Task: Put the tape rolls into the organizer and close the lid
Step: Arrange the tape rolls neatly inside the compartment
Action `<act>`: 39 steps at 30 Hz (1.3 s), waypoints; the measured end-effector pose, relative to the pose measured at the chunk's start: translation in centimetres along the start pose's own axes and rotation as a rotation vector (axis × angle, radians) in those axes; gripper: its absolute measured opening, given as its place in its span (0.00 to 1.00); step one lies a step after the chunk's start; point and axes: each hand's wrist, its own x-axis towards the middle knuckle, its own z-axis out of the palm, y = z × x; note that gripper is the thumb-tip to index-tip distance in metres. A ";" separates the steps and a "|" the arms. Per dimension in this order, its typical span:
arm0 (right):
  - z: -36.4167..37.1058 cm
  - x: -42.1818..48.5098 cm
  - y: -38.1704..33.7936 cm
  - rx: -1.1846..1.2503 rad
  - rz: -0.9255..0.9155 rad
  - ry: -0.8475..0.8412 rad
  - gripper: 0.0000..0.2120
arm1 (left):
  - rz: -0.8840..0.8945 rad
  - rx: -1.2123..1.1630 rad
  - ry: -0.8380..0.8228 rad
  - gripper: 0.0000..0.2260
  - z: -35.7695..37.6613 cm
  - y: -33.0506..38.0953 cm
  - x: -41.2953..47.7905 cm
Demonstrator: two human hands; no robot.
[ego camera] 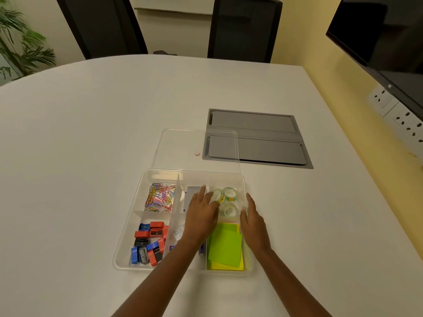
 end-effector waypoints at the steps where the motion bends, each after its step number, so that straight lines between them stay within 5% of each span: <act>1: 0.0 0.0 0.0 0.002 -0.006 0.005 0.23 | -0.002 0.010 -0.042 0.11 0.2 0.1 0.7; 6: 0.0 0.1 0.1 0.017 -0.006 0.027 0.23 | -0.045 0.084 -0.179 0.18 1.7 0.3 3.5; 15: 0.2 0.1 0.4 0.032 -0.011 0.053 0.23 | -0.094 0.127 -0.115 0.16 2.6 0.6 4.7; 23: 0.1 -0.1 0.2 -0.031 -0.041 0.084 0.22 | -0.073 -0.098 -0.028 0.18 2.5 -0.8 3.0; 29: -0.1 1.0 -1.7 -0.514 -0.532 0.229 0.16 | -0.108 -0.128 -0.014 0.23 2.6 -1.6 0.5; 33: -0.1 2.5 -3.2 -0.683 -0.534 -0.076 0.06 | -0.162 -0.108 -0.037 0.23 2.6 -1.7 0.3; 39: -1.6 2.8 -2.2 -0.874 -0.635 -0.087 0.05 | -0.152 -0.078 -0.088 0.23 2.4 -2.1 0.1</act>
